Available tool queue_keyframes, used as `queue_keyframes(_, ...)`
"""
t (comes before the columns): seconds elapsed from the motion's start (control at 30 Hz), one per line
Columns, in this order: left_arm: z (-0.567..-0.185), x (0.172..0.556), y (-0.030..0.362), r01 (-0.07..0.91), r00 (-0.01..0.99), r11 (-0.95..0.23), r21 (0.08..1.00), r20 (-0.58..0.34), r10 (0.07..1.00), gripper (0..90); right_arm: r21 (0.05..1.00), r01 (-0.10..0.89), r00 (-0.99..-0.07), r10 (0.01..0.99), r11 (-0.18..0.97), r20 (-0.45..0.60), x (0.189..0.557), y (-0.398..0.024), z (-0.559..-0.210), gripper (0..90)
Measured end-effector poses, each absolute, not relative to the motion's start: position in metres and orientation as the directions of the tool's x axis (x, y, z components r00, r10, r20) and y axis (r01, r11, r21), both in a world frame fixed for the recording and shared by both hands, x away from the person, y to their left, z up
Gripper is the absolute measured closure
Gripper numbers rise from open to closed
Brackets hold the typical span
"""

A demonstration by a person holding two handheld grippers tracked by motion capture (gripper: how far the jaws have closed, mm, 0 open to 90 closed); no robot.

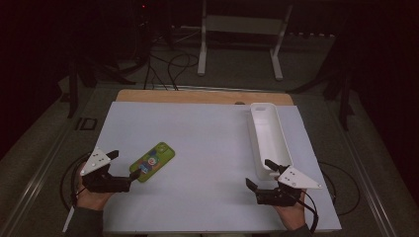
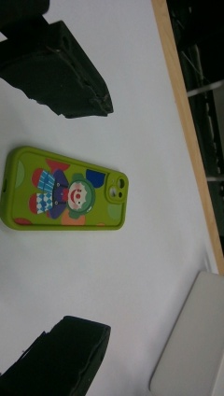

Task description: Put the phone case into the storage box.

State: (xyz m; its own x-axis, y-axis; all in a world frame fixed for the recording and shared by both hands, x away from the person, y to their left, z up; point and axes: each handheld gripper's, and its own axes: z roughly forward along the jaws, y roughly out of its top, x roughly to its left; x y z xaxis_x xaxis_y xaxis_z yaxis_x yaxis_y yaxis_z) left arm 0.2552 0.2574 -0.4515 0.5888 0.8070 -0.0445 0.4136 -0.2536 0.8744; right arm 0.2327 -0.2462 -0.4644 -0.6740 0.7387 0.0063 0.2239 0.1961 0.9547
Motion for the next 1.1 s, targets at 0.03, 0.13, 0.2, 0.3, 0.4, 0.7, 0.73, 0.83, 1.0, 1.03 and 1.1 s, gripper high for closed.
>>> queue_keyframes(0.03, -0.452, 0.256, 0.257, 0.414, 0.594, -0.254, 0.874, -0.048, 0.803, 0.0, 0.955, 0.223, -0.675, 0.738, 0.197, 0.005, 0.233, -0.246, -0.464, 8.6)
queue_keyframes(0.13, -0.452, 0.259, 0.256, 0.418, 0.596, -0.267, 0.868, -0.04, 0.802, 0.0, 0.955, 0.222, -0.673, 0.74, 0.198, 0.003, 0.233, -0.247, -0.464, 8.4)
queue_keyframes(0.2, -0.452, 0.261, 0.254, 0.421, 0.6, -0.279, 0.863, -0.034, 0.799, 0.0, 0.954, 0.222, -0.672, 0.741, 0.2, 0.002, 0.233, -0.247, -0.464, 8.4)
queue_keyframes(0.3, -0.452, 0.263, 0.252, 0.415, 0.615, -0.303, 0.858, -0.02, 0.788, 0.0, 0.954, 0.225, -0.669, 0.743, 0.197, 0.004, 0.233, -0.247, -0.464, 8.3)
queue_keyframes(0.4, -0.452, 0.265, 0.25, 0.414, 0.622, -0.316, 0.853, -0.012, 0.783, 0.0, 0.953, 0.226, -0.668, 0.744, 0.2, 0.002, 0.233, -0.248, -0.464, 8.3)
queue_keyframes(0.7, -0.456, 0.271, 0.248, 0.428, 0.626, -0.335, 0.839, -0.008, 0.78, 0.0, 0.953, 0.225, -0.669, 0.743, 0.203, 0.0, 0.233, -0.247, -0.464, 8.3)
queue_keyframes(0.73, -0.456, 0.272, 0.248, 0.429, 0.626, -0.338, 0.838, -0.006, 0.78, 0.0, 0.953, 0.225, -0.669, 0.743, 0.203, 0.0, 0.233, -0.247, -0.464, 8.3)
queue_keyframes(0.83, -0.456, 0.274, 0.248, 0.433, 0.624, -0.339, 0.835, -0.006, 0.781, 0.0, 0.953, 0.225, -0.669, 0.743, 0.203, 0.0, 0.233, -0.247, -0.464, 8.3)
queue_keyframes(1.0, -0.456, 0.277, 0.248, 0.44, 0.623, -0.352, 0.826, 0.001, 0.782, 0.0, 0.953, 0.225, -0.67, 0.743, 0.205, -0.001, 0.233, -0.247, -0.464, 8.3)
queue_keyframes(1.03, -0.456, 0.278, 0.248, 0.44, 0.624, -0.353, 0.826, 0.002, 0.782, 0.0, 0.953, 0.225, -0.67, 0.742, 0.205, -0.001, 0.233, -0.247, -0.464, 8.3)
queue_keyframes(1.1, -0.456, 0.28, 0.247, 0.443, 0.623, -0.356, 0.823, 0.003, 0.782, 0.0, 0.953, 0.225, -0.67, 0.742, 0.203, 0.0, 0.233, -0.247, -0.464, 8.3)
